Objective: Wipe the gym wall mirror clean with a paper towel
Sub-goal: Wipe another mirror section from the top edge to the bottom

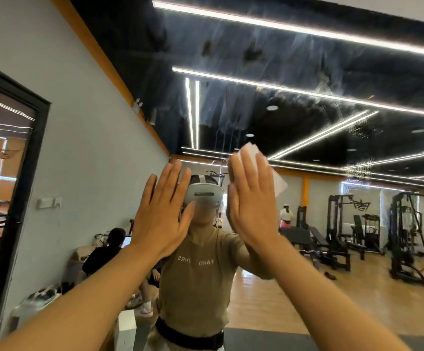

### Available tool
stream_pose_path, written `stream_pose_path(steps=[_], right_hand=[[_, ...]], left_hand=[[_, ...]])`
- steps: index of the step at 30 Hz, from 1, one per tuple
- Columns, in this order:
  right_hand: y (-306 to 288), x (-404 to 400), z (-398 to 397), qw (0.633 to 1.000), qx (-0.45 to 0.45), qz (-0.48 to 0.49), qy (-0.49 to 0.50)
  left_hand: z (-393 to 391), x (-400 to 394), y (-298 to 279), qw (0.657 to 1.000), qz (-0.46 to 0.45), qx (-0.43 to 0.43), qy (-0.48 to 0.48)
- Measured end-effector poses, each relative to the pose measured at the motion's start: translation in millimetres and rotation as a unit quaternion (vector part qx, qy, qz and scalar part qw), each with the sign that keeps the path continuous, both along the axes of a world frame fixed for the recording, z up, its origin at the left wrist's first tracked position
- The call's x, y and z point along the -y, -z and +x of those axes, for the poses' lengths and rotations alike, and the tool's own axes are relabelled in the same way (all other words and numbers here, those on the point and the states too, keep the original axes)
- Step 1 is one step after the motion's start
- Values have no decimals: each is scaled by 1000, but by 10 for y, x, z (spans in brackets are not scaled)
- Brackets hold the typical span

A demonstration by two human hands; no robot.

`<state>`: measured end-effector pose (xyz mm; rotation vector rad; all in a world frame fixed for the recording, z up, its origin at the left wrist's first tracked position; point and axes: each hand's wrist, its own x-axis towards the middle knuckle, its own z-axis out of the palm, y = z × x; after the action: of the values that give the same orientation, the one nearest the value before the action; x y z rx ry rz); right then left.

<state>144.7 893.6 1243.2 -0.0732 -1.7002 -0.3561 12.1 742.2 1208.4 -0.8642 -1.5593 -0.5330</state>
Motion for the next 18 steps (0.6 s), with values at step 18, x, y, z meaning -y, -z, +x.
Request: stream_pose_path(steps=[18], right_hand=[[-927, 12, 108, 990, 105, 69, 70]], left_hand=[[-143, 81, 12, 998, -40, -29, 28]])
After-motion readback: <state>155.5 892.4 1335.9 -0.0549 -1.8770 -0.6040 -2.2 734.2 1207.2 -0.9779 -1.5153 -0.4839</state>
